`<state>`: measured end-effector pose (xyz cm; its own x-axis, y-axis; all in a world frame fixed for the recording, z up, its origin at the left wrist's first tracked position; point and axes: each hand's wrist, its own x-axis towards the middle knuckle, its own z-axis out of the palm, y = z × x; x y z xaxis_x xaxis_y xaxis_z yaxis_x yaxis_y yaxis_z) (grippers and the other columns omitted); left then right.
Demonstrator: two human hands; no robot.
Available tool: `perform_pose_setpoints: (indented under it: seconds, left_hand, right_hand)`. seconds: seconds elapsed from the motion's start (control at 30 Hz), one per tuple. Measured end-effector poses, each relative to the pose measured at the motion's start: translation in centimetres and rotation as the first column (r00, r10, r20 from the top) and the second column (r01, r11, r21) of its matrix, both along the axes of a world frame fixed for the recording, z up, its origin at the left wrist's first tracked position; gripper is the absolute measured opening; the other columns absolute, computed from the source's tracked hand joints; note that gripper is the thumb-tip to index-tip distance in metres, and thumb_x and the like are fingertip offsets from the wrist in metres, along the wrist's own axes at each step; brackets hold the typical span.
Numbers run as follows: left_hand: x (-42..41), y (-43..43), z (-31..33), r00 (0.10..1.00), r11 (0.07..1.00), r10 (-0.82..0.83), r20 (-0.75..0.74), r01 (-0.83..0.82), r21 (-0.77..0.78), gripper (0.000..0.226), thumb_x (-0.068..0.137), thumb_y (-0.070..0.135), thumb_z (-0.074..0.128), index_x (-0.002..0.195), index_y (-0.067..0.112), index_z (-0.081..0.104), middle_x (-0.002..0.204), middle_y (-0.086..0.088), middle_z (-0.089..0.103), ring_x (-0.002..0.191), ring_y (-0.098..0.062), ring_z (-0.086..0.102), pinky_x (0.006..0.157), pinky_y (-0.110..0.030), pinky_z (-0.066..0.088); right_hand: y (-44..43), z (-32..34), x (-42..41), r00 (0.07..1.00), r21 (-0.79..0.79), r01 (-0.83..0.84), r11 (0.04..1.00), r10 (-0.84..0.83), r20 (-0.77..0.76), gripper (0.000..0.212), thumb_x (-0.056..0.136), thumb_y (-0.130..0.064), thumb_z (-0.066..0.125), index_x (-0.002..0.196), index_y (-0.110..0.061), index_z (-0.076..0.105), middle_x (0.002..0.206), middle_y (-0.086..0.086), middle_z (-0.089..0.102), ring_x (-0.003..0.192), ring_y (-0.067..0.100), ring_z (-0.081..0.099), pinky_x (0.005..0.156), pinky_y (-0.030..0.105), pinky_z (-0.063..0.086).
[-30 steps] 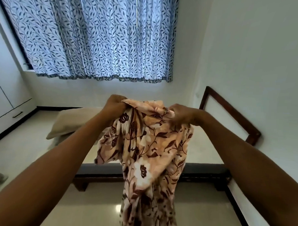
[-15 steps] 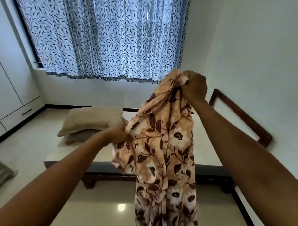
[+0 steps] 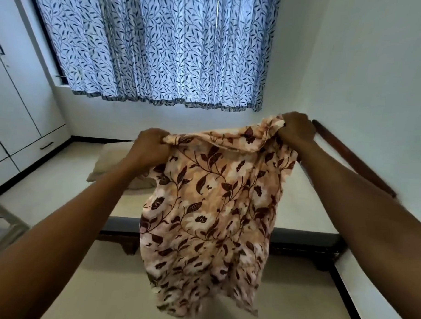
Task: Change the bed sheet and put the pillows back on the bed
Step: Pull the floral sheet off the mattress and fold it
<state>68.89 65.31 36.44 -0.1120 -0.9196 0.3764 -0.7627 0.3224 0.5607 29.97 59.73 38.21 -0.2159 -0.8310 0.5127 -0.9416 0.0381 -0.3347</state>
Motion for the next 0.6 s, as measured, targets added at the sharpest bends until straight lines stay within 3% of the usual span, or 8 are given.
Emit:
perform_pose_setpoints:
  seconds: [0.07,0.13,0.23,0.33,0.4,0.47,0.53,0.6]
  left_hand:
    - [-0.4,0.3,0.3,0.979,0.997,-0.047,-0.199,0.059,0.055,0.019,0.089,0.011,0.057,0.077,0.005,0.07,0.069,-0.013,0.068,0.063,-0.024,0.059,0.06,-0.032,0.043]
    - [-0.6,0.3,0.5,0.962,0.985,-0.08,-0.26,0.116,0.126,0.02,0.094,0.009,0.057,0.081,0.002,0.07,0.07,-0.011,0.068,0.064,-0.021,0.06,0.063,-0.031,0.045]
    - [0.9,-0.1,0.7,0.978,0.936,-0.204,-0.036,0.206,0.285,0.02,0.091,0.019,0.069,0.082,0.001,0.07,0.069,-0.013,0.067,0.063,-0.019,0.058,0.06,-0.029,0.044]
    - [1.6,-0.6,0.7,0.962,0.891,-0.27,0.025,0.241,0.384,0.024,0.087,0.031,0.078,0.086,0.007,0.073,0.078,-0.01,0.074,0.067,-0.018,0.065,0.065,-0.03,0.05]
    - [1.3,-1.3,1.1,0.957,0.908,-0.272,0.099,0.221,0.357,0.018,0.084,0.028,0.08,0.086,0.011,0.075,0.077,-0.005,0.075,0.071,-0.019,0.068,0.07,-0.032,0.052]
    - [1.2,-2.5,1.6,0.925,0.957,-0.212,0.314,0.132,0.259,0.014,0.084,0.026,0.08,0.085,0.012,0.075,0.078,-0.006,0.073,0.073,-0.023,0.067,0.072,-0.037,0.054]
    - [1.6,-3.6,1.9,0.887,0.998,-0.01,0.462,-0.019,0.06,0.017,0.086,0.026,0.077,0.082,0.01,0.074,0.077,-0.011,0.07,0.071,-0.029,0.063,0.067,-0.04,0.055]
    - [2.3,-4.3,1.9,0.853,0.974,0.221,0.474,-0.164,-0.159,0.016,0.083,0.026,0.076,0.077,0.011,0.071,0.07,-0.011,0.063,0.065,-0.032,0.06,0.058,-0.036,0.049]
  right_hand:
    - [0.1,0.4,0.0,0.993,-0.093,-0.014,0.996,0.025,0.119,0.03,0.089,-0.042,0.058,0.088,-0.017,0.075,0.091,0.013,0.072,0.087,0.033,0.069,0.068,0.03,0.04]
    - [-0.2,0.8,-0.1,0.978,-0.047,-0.1,0.994,0.106,0.177,0.036,0.082,-0.044,0.057,0.087,-0.014,0.075,0.089,0.015,0.072,0.084,0.029,0.067,0.068,0.03,0.039]
    - [-0.4,1.5,-1.7,0.982,0.369,-0.185,0.911,0.187,0.031,0.051,0.063,-0.04,0.059,0.094,-0.003,0.075,0.101,0.021,0.071,0.094,0.031,0.065,0.073,0.035,0.045]
    - [-0.6,1.1,-3.1,0.998,0.287,-0.054,0.956,0.061,-0.015,0.028,0.073,-0.035,0.062,0.086,-0.013,0.073,0.103,0.019,0.072,0.096,0.037,0.067,0.077,0.039,0.054]
    - [-0.6,0.4,-2.3,0.998,0.105,-0.056,0.993,0.056,0.007,0.029,0.078,-0.037,0.061,0.089,-0.015,0.075,0.101,0.014,0.073,0.095,0.036,0.068,0.075,0.038,0.053]
    - [-1.0,-0.1,-1.7,0.996,0.144,-0.092,0.985,0.091,0.01,0.032,0.077,-0.038,0.061,0.095,-0.015,0.076,0.103,0.013,0.072,0.099,0.036,0.068,0.075,0.037,0.052]
    - [-1.5,-0.2,-1.5,0.998,0.114,-0.045,0.992,0.049,-0.029,0.024,0.082,-0.032,0.063,0.095,-0.016,0.075,0.103,0.015,0.072,0.099,0.038,0.068,0.073,0.036,0.05]
    - [-2.1,-0.4,-1.5,0.995,0.193,-0.08,0.978,0.091,-0.05,0.018,0.077,-0.025,0.064,0.091,-0.017,0.073,0.103,0.015,0.071,0.095,0.038,0.066,0.071,0.033,0.045]
